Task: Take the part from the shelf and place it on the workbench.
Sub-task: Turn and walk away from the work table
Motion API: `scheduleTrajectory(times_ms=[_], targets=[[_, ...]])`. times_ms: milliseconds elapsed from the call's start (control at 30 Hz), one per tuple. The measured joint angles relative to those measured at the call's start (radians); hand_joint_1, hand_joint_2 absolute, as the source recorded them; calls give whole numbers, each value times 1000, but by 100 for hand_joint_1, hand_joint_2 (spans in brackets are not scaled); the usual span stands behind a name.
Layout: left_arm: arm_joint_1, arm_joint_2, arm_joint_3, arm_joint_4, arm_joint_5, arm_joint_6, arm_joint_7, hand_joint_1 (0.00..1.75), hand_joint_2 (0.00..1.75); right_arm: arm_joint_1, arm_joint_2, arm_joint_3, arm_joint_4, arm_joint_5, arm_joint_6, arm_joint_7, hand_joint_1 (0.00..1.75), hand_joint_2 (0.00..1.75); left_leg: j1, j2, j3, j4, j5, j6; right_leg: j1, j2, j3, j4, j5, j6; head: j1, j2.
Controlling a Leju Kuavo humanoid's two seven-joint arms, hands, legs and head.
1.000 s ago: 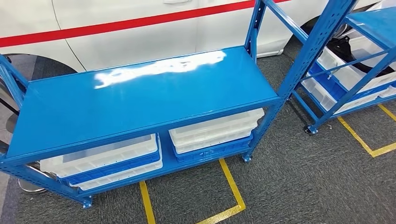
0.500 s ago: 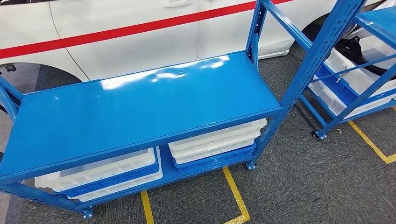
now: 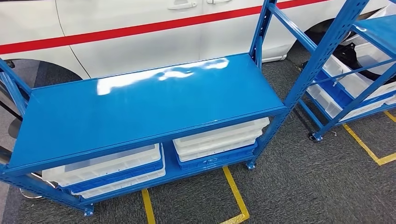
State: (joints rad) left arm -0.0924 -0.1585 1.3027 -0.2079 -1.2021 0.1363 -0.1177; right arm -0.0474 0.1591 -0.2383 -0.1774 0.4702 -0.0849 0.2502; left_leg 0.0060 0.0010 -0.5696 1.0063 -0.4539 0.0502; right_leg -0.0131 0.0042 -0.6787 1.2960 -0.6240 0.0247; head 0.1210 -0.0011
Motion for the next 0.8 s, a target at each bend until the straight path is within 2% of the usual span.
scheduleTrajectory(times_ms=[33,67,133,167,200,300,400,533,633,667,767,800], targets=[[0,0,0,0,0,1,1,0,0,0,0,0,0,0,-2,0,0,44,-1,0,-4,2,2,-1,0,0,12,-6,11,0,0,0],[0,0,0,0,0,2,1,0,0,0,0,0,0,1,-4,0,0,87,-1,0,-7,4,3,-3,0,0,43,-50,38,-1,0,0],[0,-1,0,0,-1,3,3,0,0,0,0,-1,0,5,-13,5,0,175,-2,0,-11,11,5,-7,2,0,129,-187,87,-9,0,0],[0,-1,0,0,-1,3,4,0,0,-1,0,-1,0,9,-19,14,0,175,-5,0,-13,15,3,-9,2,0,158,-241,99,-10,0,0],[0,-1,0,0,-1,3,6,0,0,-2,1,-1,0,16,-29,27,0,175,-7,-1,-14,19,3,-10,3,0,172,-270,102,-11,0,0],[-1,0,0,0,-2,6,15,0,0,-3,3,-1,0,28,-70,60,0,175,-9,-2,-13,19,5,-19,6,0,172,-281,102,-17,0,0],[0,-1,0,0,-2,8,20,0,0,-2,3,-9,0,22,-91,54,0,175,-7,-3,-13,16,9,-26,8,-1,170,-279,103,-22,0,0],[0,-1,0,0,-1,9,20,0,0,-2,3,-20,0,19,-94,48,0,0,-6,-3,-12,15,11,-29,9,-2,169,-276,102,-25,0,0],[0,-1,0,0,-2,9,21,0,0,-2,3,-23,0,20,-90,48,0,0,-5,-3,-12,15,11,-30,10,-2,169,-275,102,-26,0,0],[0,-1,0,0,-3,9,21,0,44,-2,3,-23,0,20,-87,48,0,0,-5,-3,-12,15,11,-31,10,-2,169,-275,101,-26,0,0],[0,-1,0,0,-8,9,24,0,175,-2,3,-24,0,19,-77,48,0,131,-5,-3,-13,15,11,-31,10,-2,169,-275,101,-27,0,0],[0,-1,0,0,-9,9,26,0,175,-2,3,-25,0,19,-74,49,0,175,-5,-3,-13,15,11,-31,10,-2,169,-275,101,-27,0,0]])
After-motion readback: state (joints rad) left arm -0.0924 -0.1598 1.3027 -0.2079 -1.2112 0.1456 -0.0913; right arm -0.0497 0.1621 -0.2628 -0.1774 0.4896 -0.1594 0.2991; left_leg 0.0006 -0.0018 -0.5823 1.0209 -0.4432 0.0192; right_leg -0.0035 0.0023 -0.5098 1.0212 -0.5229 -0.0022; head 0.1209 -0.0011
